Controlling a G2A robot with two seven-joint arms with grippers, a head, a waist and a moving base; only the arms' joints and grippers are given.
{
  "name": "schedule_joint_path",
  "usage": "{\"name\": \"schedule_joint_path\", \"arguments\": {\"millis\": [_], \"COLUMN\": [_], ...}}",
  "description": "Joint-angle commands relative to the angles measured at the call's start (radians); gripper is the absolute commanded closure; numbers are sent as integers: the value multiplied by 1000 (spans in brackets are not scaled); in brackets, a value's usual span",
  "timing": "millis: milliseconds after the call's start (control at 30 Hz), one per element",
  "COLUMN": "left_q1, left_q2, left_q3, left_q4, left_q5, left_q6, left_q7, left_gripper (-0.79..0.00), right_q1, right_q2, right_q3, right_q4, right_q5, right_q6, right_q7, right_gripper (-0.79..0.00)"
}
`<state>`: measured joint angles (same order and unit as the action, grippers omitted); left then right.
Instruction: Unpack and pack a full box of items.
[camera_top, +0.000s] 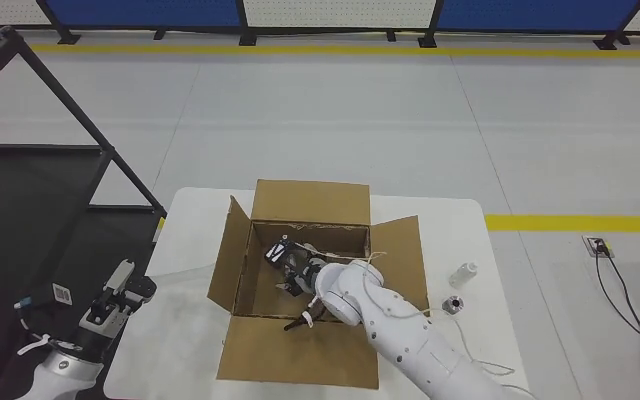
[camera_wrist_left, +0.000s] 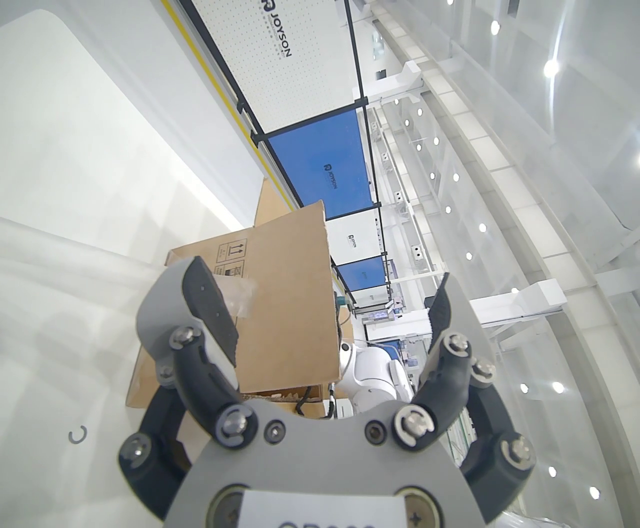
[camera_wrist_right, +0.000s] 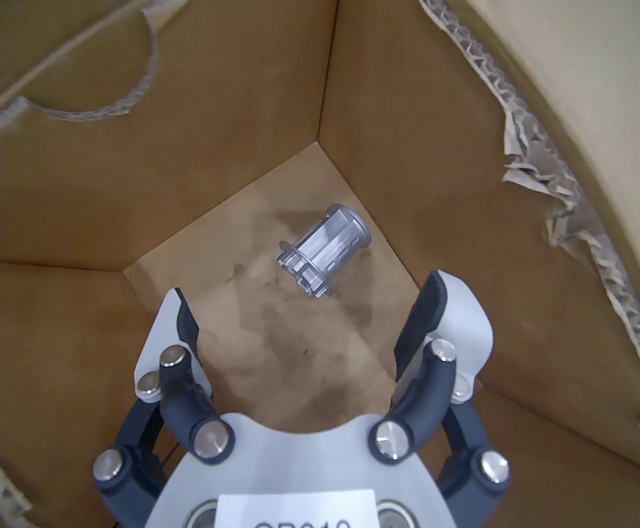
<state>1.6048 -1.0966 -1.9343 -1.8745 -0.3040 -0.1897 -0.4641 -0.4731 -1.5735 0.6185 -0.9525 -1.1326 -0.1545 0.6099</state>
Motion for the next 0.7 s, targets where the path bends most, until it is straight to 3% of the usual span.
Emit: {"name": "schedule_joint_path", "arguments": {"millis": [0,167,233,300,333,400,433,667], "left_q1": [0,0,0,0,0,0,0,0], "left_q2": [0,0,0,0,0,0,0,0], "left_q3": [0,0,0,0,0,0,0,0], "left_q4": [0,0,0,0,0,0,0,0], "left_q5": [0,0,0,0,0,0,0,0], "left_q6": [0,0,0,0,0,0,0,0], "left_q7": [0,0,0,0,0,0,0,0], "left_gripper": [-785,-785,-785,-785,-785,-785,-785,-785], "right_q1": [28,87,103,116,121,130,134,153], "right_q2": [-20,-74,-93,-110,-118,-132,-139,-185], "right_q3": [-16,-63,-76,-87,-92,-100,-103,-117], "right_q4": [75,226,272,311,329,363,379,472], "right_q5": [13,16,16,12,8,2,2,-2], "right_q6": [-17,-41,-49,-53,-54,-52,-52,-49], "right_q7": [-18,-57,-69,-83,-91,-109,-116,-141], "right_gripper": [-785,-770,-693,-529,-483,-459,-403,-376]}}
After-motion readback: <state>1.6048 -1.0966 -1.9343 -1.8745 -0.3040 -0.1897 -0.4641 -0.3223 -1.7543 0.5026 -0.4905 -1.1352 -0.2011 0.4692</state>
